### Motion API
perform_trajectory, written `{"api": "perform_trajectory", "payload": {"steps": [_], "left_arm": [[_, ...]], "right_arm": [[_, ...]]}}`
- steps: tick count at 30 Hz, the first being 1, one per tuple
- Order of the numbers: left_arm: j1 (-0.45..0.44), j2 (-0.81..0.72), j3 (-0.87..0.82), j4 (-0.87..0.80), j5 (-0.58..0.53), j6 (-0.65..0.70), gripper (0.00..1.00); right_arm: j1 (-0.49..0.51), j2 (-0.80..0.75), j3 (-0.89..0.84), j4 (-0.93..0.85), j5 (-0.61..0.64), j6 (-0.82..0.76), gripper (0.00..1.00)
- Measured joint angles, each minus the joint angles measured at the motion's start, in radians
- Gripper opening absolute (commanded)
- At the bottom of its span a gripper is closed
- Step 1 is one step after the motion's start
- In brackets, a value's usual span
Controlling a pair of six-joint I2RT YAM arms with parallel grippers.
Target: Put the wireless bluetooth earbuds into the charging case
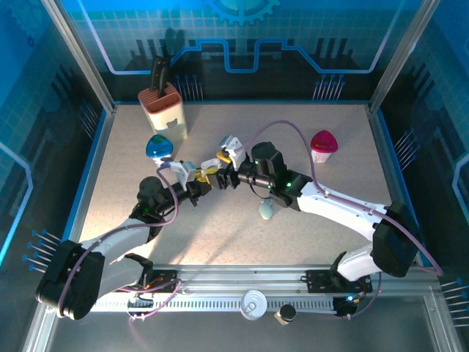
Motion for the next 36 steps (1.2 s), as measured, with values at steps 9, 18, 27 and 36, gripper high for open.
{"api": "perform_trajectory", "payload": {"steps": [9,18,27,36], "left_arm": [[0.0,0.0,0.007,-0.011,0.007,0.0,0.1],[0.0,0.0,0.007,-0.03,0.006,0.0,0.1],[0.0,-0.001,0.007,-0.033,0.006,0.0,0.1],[0.0,-0.019,0.007,-0.033,0.006,0.0,0.1]], "right_arm": [[0.033,0.048,0.052,-0.06,0.06,-0.08,0.76],[0.036,0.049,0.052,-0.084,0.102,-0.107,0.74],[0.035,0.037,0.052,-0.095,0.116,-0.106,0.73],[0.015,0.017,0.049,-0.098,0.127,-0.105,0.71]]}}
